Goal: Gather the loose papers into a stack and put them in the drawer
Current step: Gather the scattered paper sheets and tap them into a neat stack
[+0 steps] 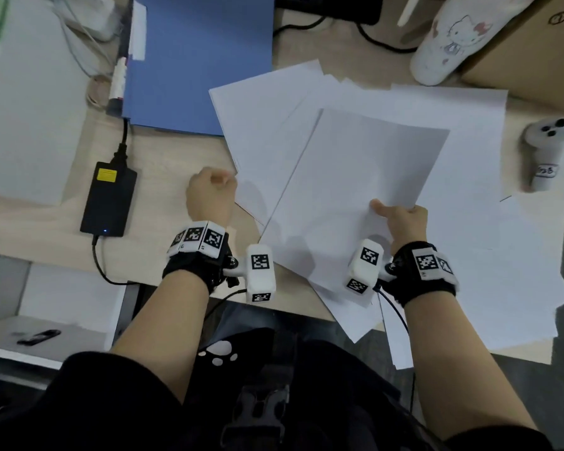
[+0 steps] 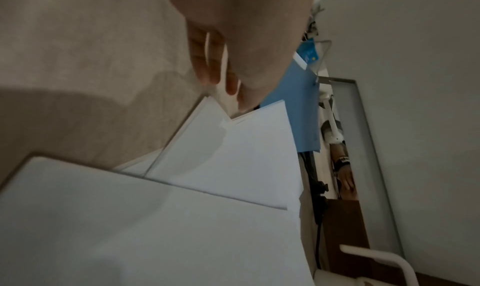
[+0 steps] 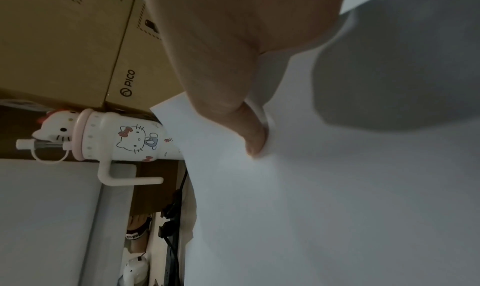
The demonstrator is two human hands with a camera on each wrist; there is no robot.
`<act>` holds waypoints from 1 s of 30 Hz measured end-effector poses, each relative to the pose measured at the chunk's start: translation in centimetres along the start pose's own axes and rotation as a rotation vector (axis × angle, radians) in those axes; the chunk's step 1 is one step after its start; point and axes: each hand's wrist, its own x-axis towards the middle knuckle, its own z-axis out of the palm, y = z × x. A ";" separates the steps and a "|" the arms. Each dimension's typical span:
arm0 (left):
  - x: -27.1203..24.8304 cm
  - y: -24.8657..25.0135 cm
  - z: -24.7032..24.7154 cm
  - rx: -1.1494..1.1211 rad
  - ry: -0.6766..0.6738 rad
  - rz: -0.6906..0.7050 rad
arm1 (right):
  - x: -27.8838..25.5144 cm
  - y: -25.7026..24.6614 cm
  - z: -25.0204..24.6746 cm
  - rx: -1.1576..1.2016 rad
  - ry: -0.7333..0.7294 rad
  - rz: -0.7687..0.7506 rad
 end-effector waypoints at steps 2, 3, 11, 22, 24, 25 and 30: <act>1.2 0.6 0.7 0.022 -0.091 0.102 | 0.1 0.1 0.6 0.003 0.038 0.002; 1.5 1.0 1.1 0.045 -0.155 0.116 | 0.2 0.1 0.9 0.009 0.054 0.005; 2.2 1.0 1.3 0.062 -0.207 0.096 | -0.1 -0.4 2.9 0.071 0.172 0.045; 3.4 1.2 0.2 0.088 -0.614 -0.119 | -0.6 -2.2 5.5 0.070 0.050 0.054; 3.4 1.0 0.0 0.124 -0.677 -0.123 | -0.5 -2.2 6.0 0.037 0.074 0.022; 3.5 0.8 0.0 0.128 -0.652 -0.116 | -0.4 -2.2 6.2 0.019 0.105 0.005; 5.4 1.6 0.2 -0.001 -0.201 0.000 | 0.7 -1.0 6.4 -0.100 0.242 -0.057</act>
